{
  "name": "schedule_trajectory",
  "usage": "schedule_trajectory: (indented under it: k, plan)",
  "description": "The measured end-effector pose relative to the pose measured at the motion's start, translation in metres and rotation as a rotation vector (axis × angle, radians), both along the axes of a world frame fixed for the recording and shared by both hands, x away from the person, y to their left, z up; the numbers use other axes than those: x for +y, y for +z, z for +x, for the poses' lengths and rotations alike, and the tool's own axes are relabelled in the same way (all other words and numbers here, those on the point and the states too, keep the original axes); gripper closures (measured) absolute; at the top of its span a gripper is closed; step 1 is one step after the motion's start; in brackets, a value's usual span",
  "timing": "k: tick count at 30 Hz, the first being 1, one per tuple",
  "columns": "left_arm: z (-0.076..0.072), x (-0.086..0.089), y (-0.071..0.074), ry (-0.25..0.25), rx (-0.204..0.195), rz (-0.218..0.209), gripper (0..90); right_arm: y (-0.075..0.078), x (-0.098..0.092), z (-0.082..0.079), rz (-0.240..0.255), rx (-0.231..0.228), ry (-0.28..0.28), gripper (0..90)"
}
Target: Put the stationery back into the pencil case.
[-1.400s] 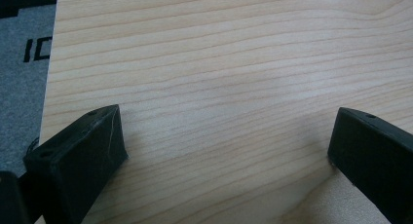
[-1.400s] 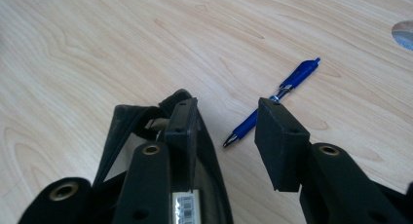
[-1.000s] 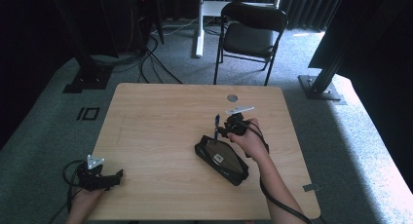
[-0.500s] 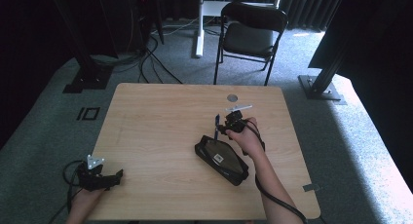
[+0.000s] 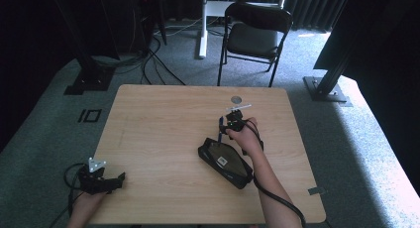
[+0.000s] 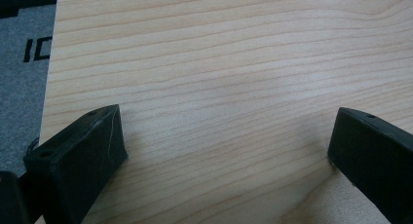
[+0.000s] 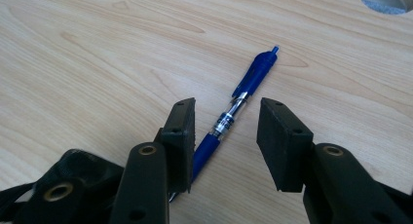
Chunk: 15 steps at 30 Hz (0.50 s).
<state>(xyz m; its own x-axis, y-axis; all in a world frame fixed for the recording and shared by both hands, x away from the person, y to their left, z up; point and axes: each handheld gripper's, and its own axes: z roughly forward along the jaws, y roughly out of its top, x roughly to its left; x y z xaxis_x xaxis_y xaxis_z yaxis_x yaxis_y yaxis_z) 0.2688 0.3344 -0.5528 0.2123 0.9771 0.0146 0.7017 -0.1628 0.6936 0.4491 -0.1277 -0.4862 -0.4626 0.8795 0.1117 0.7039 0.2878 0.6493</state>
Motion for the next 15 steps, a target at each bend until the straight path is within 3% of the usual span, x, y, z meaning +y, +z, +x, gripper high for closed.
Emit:
schedule_trajectory:
  k: [15]
  plan:
    - [0.000,0.000,0.000,0.000,0.000,0.000,0.4,-0.019,0.004,0.017,0.002,0.074,-0.046,58.7]
